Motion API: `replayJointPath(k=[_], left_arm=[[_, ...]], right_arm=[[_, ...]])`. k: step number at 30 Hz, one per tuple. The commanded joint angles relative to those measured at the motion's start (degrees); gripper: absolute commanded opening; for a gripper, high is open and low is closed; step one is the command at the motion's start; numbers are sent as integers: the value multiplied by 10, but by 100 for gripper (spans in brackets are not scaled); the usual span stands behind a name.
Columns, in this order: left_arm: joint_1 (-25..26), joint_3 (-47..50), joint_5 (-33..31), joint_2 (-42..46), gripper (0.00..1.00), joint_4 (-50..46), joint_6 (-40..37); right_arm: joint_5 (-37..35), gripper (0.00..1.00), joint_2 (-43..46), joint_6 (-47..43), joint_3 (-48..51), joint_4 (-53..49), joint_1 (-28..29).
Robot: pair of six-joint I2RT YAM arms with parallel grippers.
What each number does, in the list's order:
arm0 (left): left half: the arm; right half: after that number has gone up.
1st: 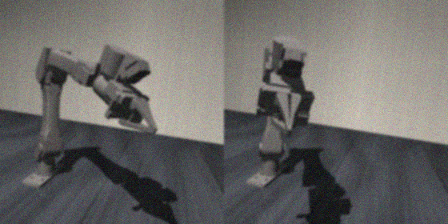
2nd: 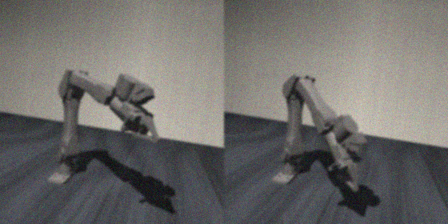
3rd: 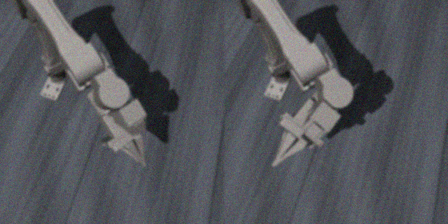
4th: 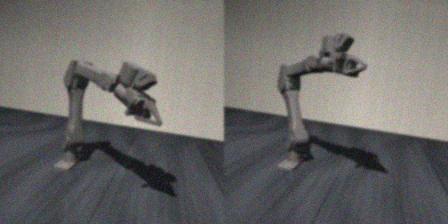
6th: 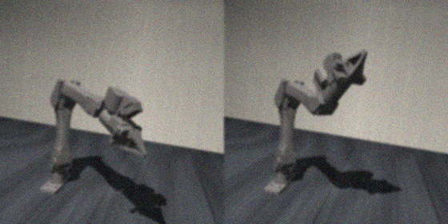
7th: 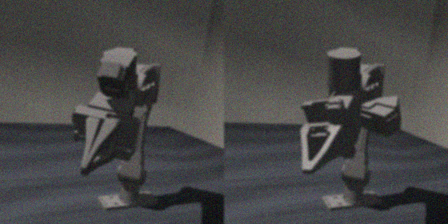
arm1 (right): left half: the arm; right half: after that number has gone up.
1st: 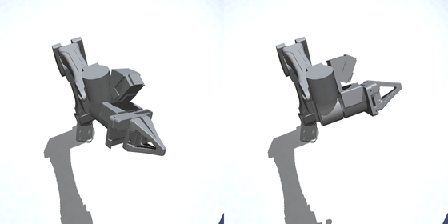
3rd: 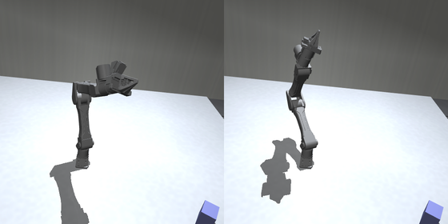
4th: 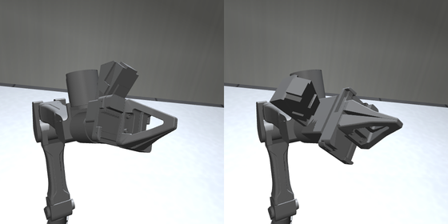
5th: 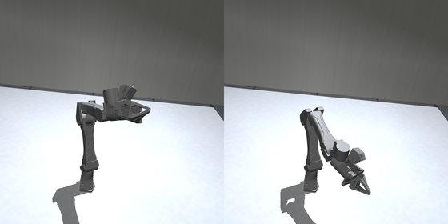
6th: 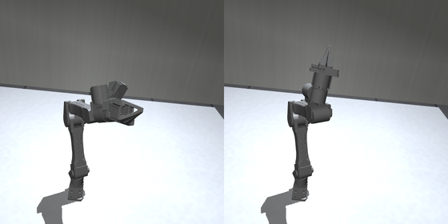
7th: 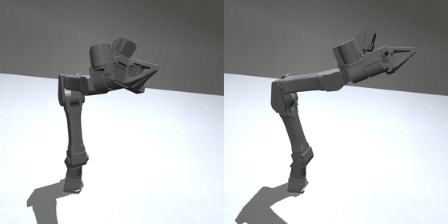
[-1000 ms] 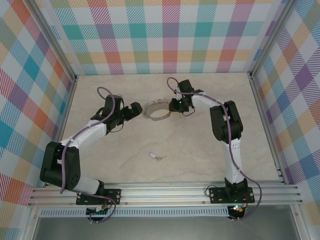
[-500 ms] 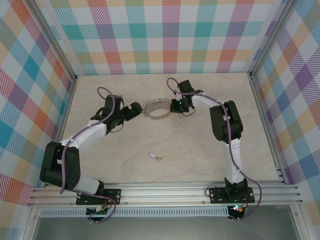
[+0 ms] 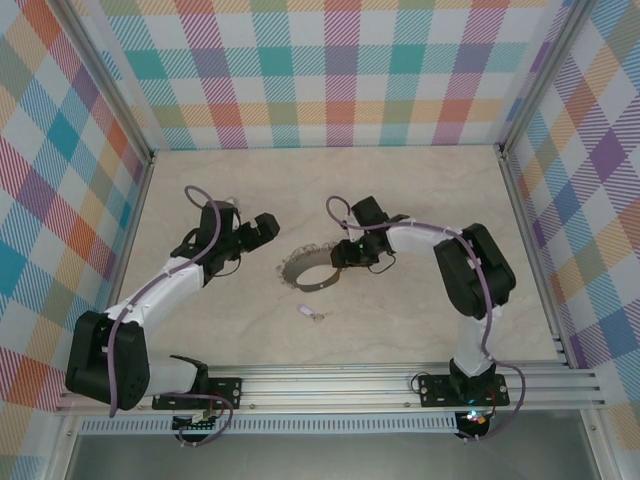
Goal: Put the keys on the keyring
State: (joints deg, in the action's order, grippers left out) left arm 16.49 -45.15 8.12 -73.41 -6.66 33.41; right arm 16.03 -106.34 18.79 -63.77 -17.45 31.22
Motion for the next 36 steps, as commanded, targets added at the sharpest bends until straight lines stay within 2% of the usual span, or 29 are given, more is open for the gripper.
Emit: replayJointPath(k=[1,4,8,18,36], left_arm=[[8,18,8,32,100,-22,-7],[9,31,8,53,100,-27,-6],[10,44,6,74,100,-29,-5],[15,48,10,64,100,-22,4],[21,39,9,48,100,-17,-1]], right_arm=[[-30,63,94,57,72,34,-5],[-30,63,153,96,125,59,-5],[-9,60,177,128,172,94,-3],[8,34,113,141,156,136,25],[6,27,46,145,108,150,28]])
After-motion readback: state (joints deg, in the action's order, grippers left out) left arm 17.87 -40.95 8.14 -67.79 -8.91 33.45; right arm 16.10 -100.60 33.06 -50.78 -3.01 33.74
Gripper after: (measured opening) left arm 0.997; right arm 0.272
